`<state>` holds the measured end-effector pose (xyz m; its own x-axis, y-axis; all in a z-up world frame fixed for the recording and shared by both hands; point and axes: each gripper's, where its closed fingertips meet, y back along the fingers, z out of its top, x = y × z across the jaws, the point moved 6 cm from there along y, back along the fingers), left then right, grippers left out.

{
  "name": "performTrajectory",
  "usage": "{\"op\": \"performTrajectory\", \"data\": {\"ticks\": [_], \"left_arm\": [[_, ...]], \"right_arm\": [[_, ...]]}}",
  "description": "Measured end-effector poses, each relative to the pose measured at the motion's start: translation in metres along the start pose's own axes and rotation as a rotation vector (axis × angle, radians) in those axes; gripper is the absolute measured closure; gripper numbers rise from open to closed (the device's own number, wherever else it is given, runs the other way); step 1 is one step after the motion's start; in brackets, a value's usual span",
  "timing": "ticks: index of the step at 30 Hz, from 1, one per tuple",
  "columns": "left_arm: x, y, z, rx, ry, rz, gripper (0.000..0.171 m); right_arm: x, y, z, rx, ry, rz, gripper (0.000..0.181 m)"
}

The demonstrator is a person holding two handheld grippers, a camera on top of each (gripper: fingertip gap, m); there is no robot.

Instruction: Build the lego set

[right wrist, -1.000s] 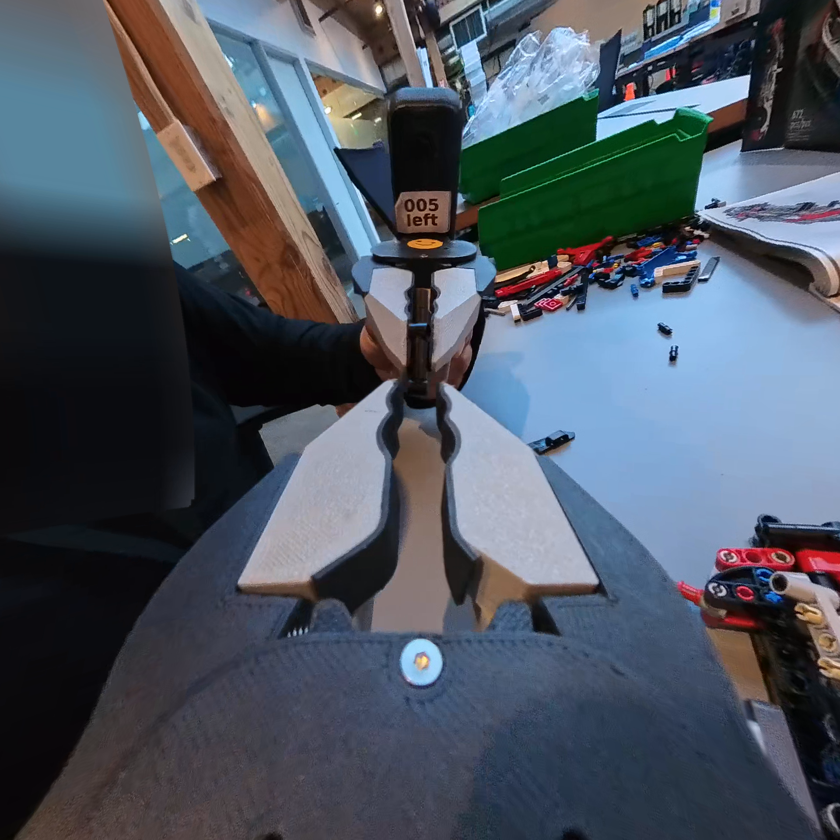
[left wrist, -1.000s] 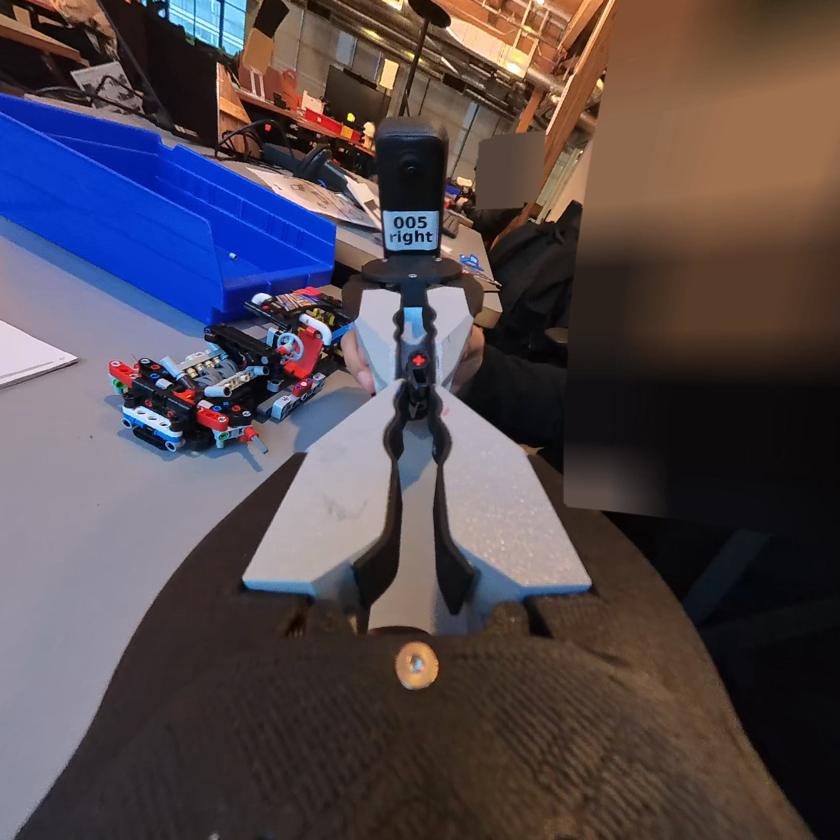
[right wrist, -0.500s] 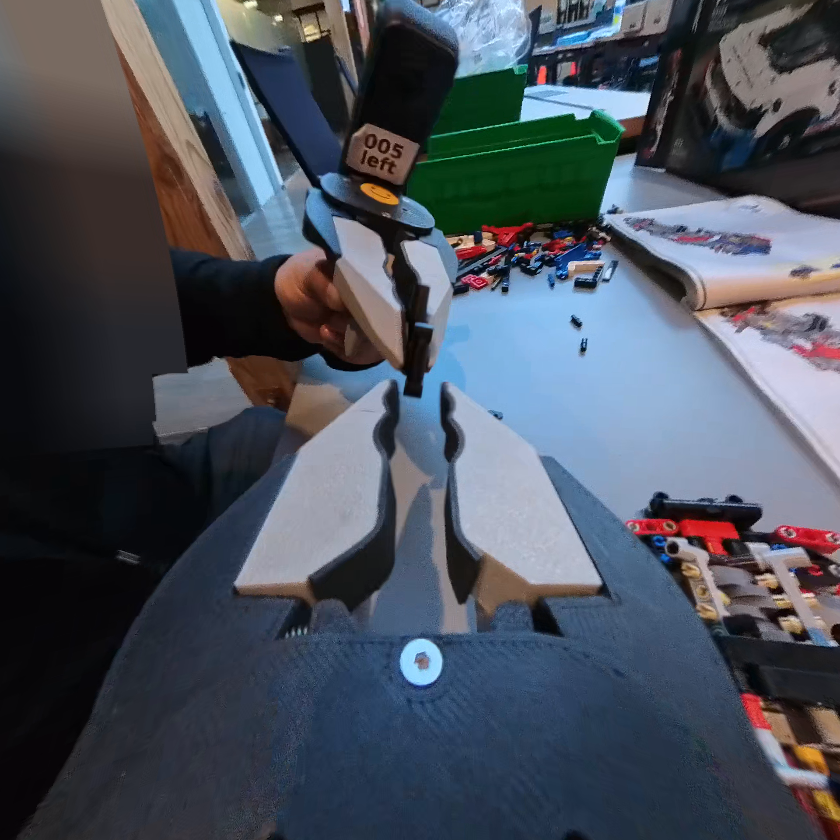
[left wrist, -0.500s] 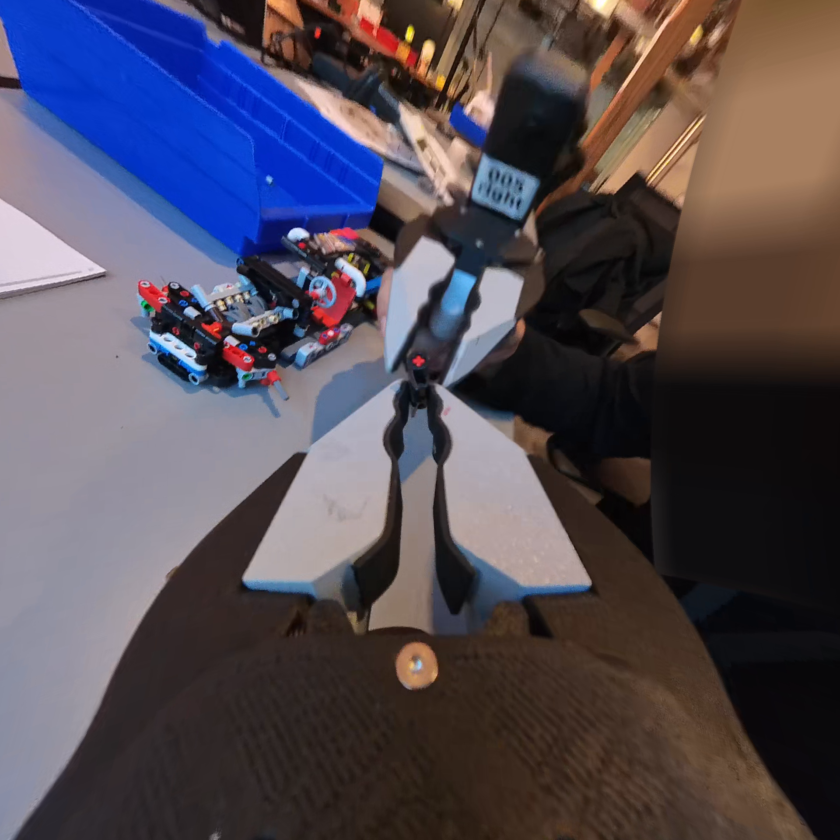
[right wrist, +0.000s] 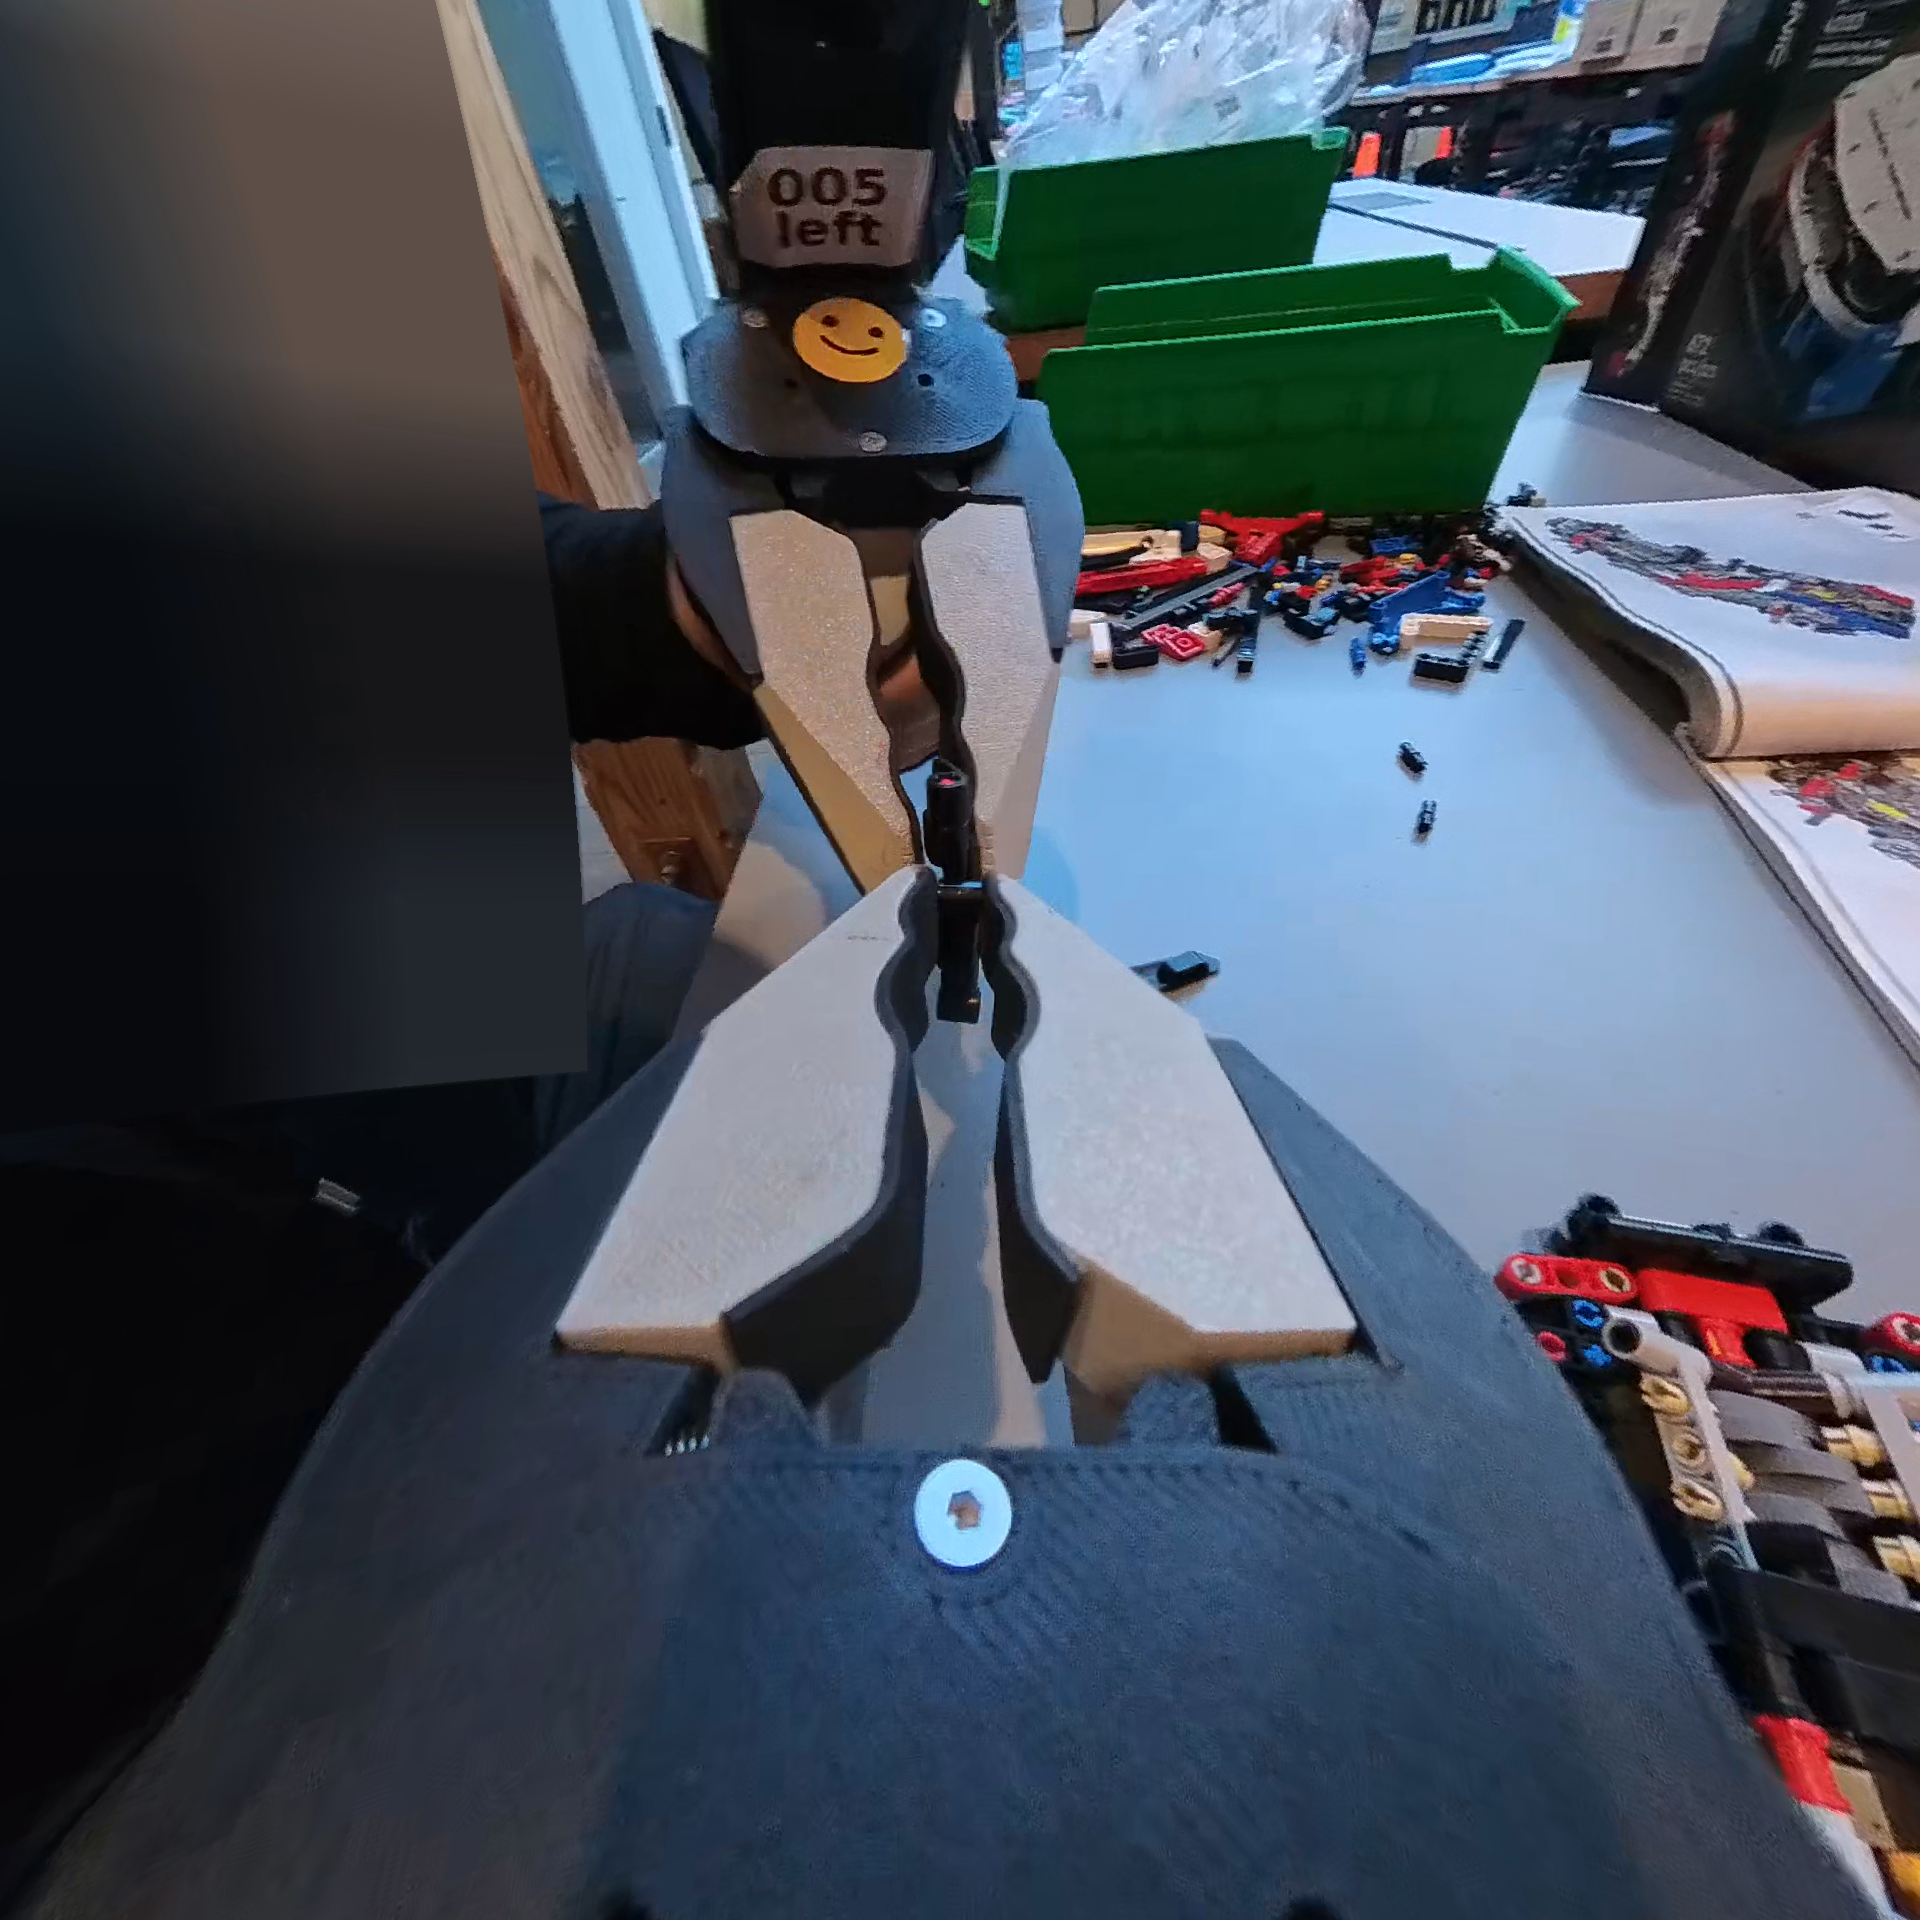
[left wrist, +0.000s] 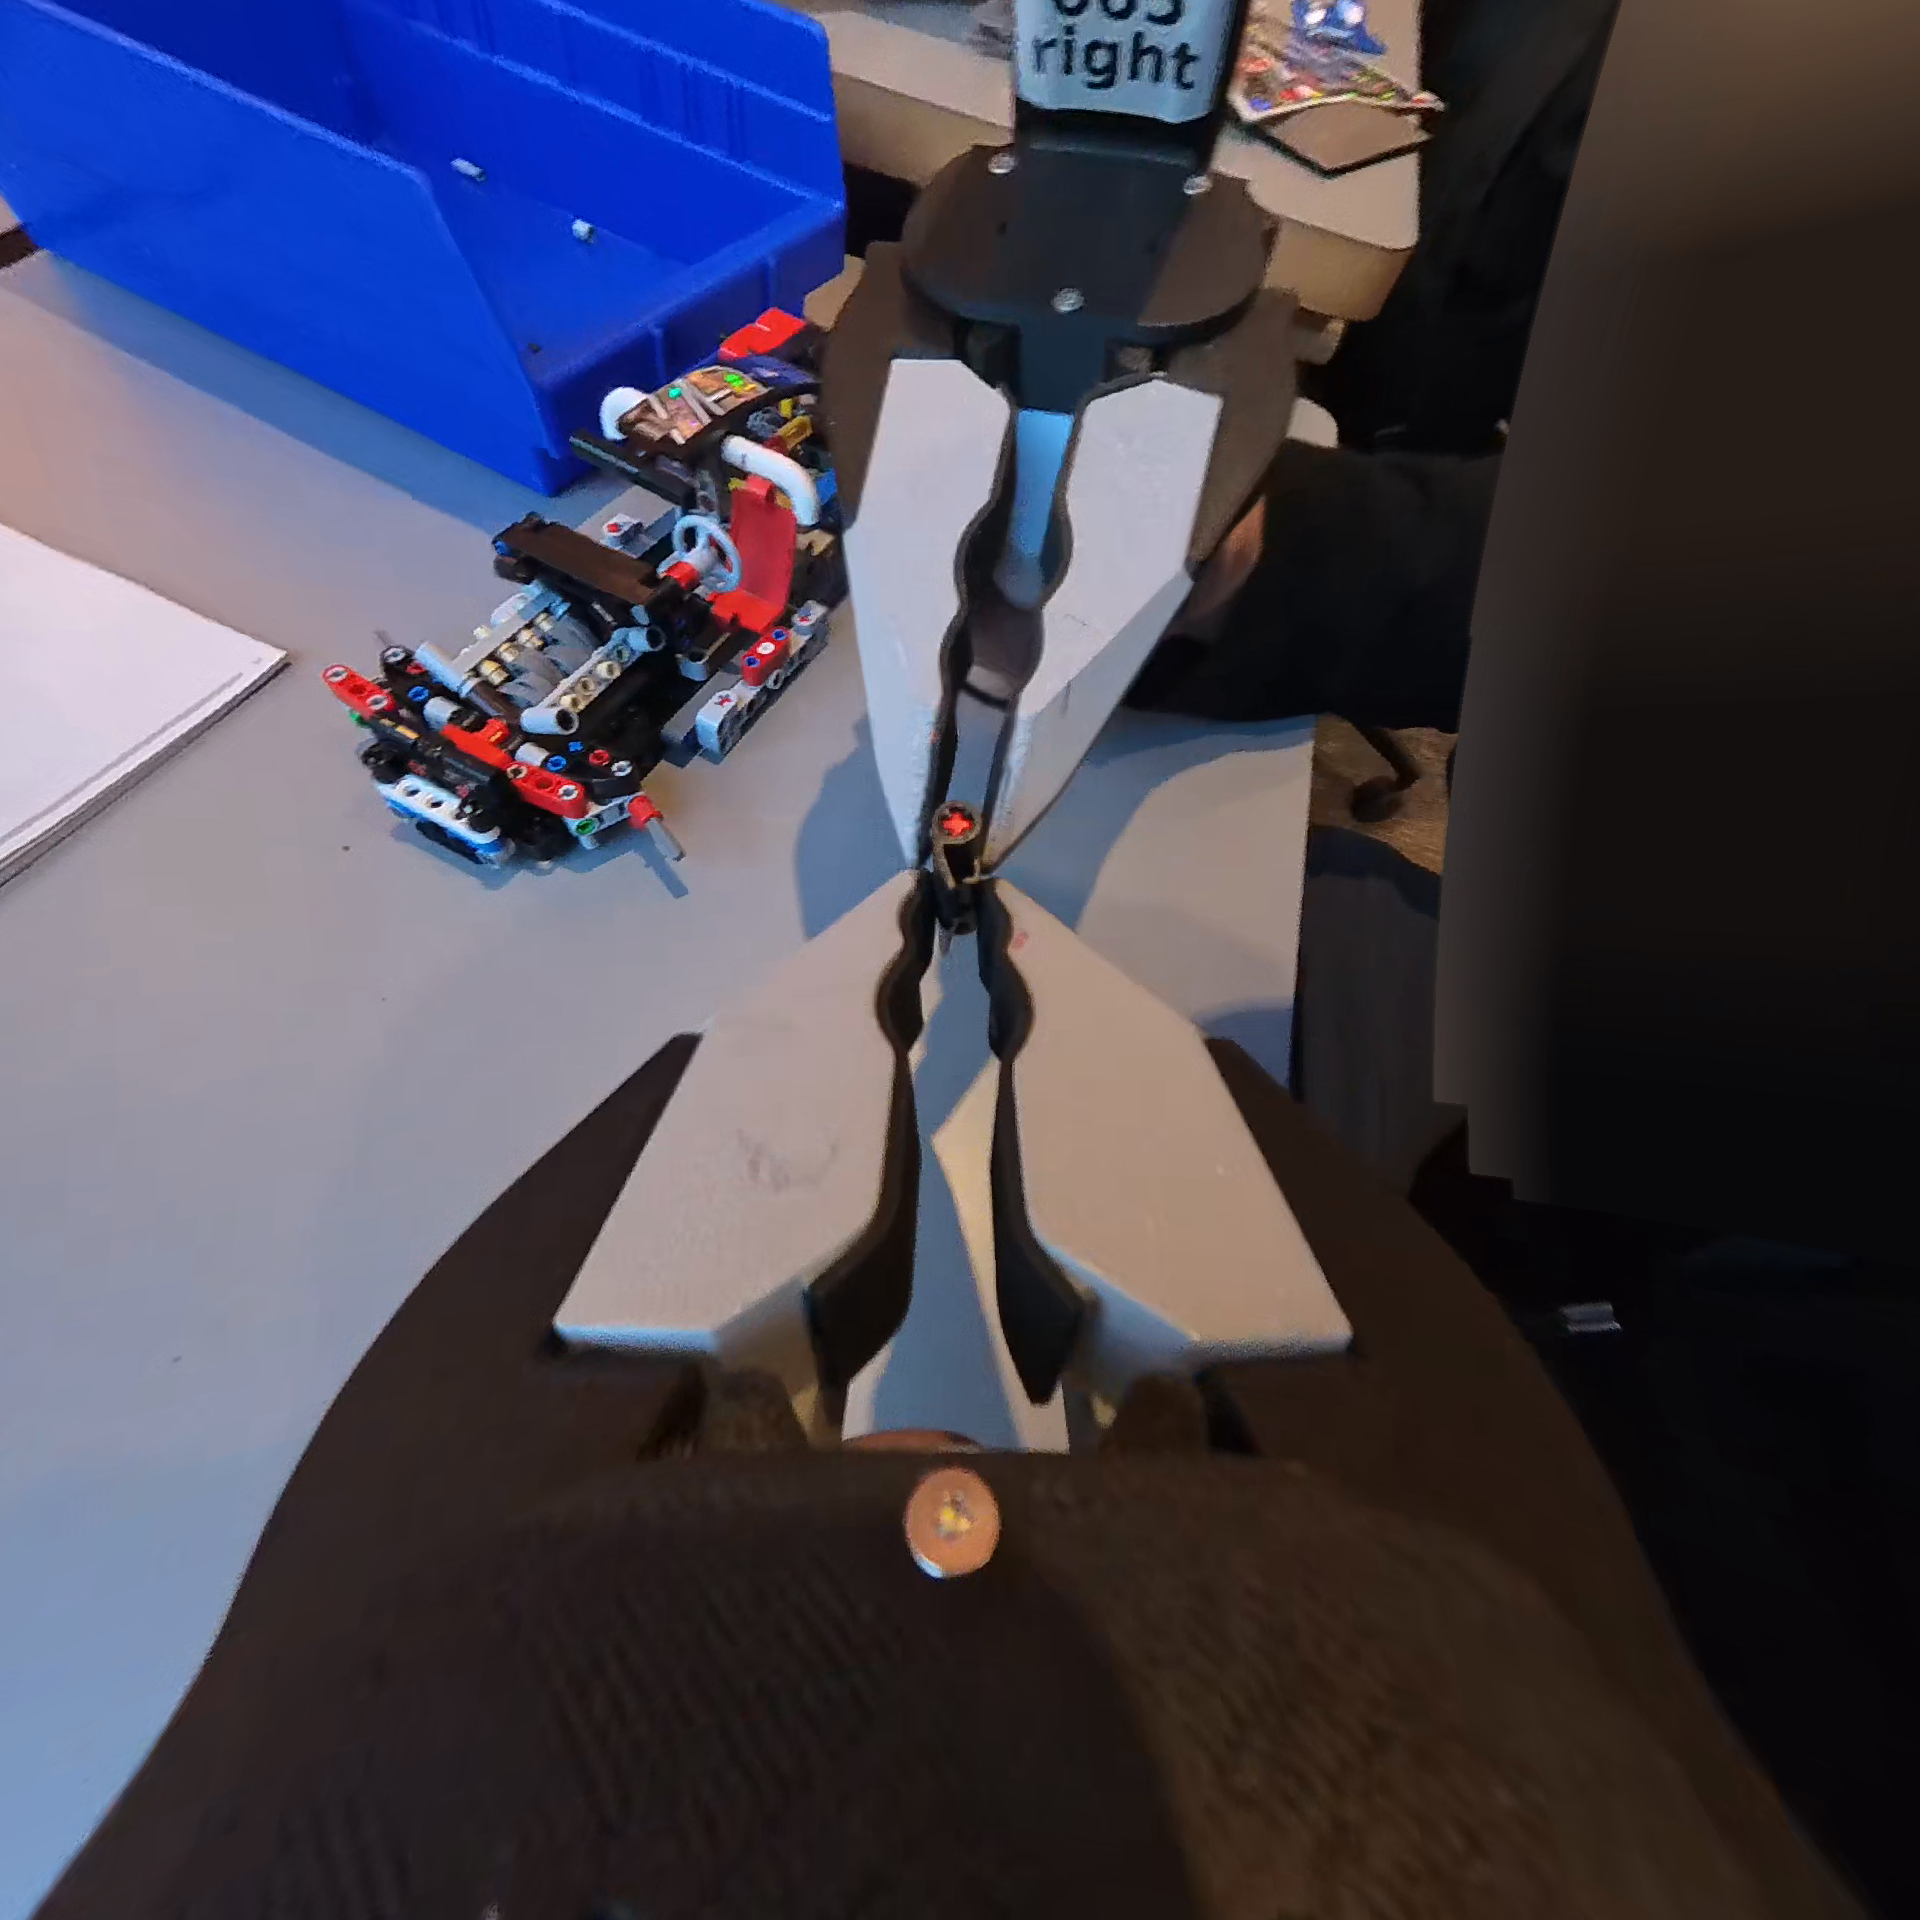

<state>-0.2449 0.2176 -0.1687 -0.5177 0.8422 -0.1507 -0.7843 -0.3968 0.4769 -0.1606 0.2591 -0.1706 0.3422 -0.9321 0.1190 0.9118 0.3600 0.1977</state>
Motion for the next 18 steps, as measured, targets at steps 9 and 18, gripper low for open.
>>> {"op": "performTrajectory", "data": {"ticks": [9, 18], "left_arm": [[-0.014, 0.014, -0.003, 0.029, -0.105, -0.169, 0.167], [0.040, 0.048, -0.066, 0.676, 0.027, -0.187, 0.167]], "right_arm": [[0.020, -0.008, 0.003, -0.053, 0.043, 0.142, 0.176], [0.005, 0.022, -0.006, -0.009, 0.067, -0.060, 0.168]]}}
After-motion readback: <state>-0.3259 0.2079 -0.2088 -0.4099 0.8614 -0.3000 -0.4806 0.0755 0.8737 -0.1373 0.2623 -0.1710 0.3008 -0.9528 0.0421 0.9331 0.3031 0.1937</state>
